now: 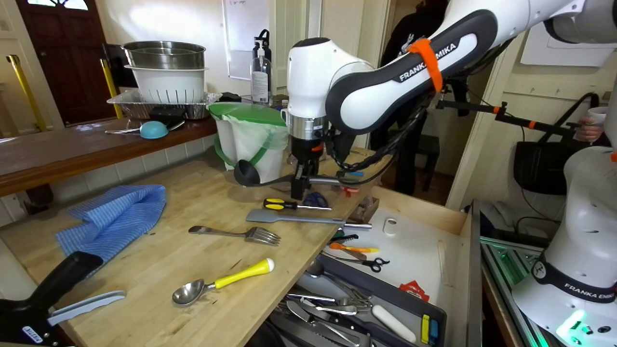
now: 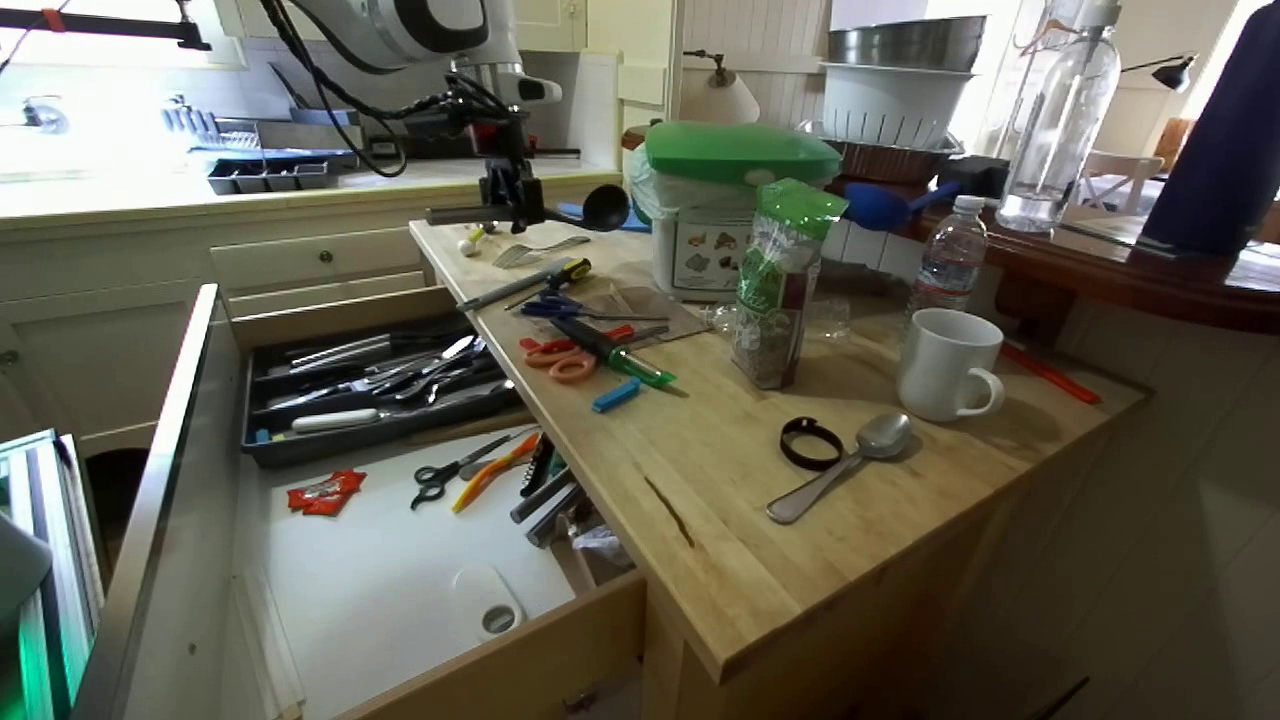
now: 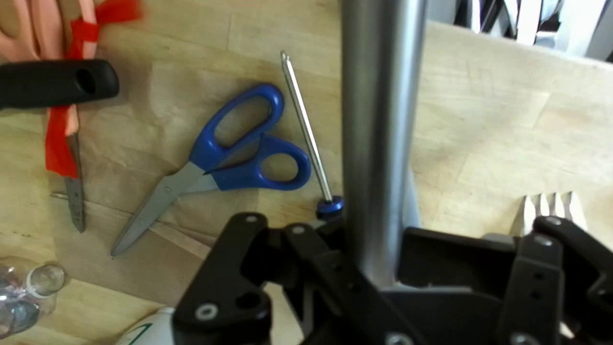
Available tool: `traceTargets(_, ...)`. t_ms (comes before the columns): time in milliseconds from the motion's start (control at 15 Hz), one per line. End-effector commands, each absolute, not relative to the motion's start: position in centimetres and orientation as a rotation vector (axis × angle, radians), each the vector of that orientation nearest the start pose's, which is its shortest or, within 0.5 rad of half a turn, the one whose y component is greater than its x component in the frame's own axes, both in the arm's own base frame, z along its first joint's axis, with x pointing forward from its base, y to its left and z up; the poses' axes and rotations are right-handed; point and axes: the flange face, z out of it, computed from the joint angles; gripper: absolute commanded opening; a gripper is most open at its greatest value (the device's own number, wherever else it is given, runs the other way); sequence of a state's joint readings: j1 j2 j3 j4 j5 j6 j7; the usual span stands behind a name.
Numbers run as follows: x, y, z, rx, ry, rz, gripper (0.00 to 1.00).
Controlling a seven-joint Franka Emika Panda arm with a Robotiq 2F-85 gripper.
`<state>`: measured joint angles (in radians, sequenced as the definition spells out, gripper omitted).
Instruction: Remove the serving spoon from the drawer
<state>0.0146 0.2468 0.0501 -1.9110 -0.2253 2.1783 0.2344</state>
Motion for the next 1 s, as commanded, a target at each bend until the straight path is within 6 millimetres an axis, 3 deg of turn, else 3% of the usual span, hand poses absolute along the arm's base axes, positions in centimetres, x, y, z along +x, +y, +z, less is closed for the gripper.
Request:
traceTargets(0, 65.5, 3.2, 35.1, -3.356, -0.005, -0.117, 0.01)
traceTargets(400, 71.0, 7.4, 32.5, -3.386, -0.269, -0.135, 0.01)
traceTargets(600, 72.2, 8.4, 30.9, -3.373, -0.333, -0.099, 0.01)
traceTargets(667, 72.4, 8.5, 30.6, -3.371, -0.332, -0.085, 0.28)
traceTargets(733, 72.7, 8.5, 30.3, -3.370, -0.341, -0.076, 0.29)
traceTargets(933, 73.1, 8.0, 31.5, -3.377, -0.324, -0.082, 0.49)
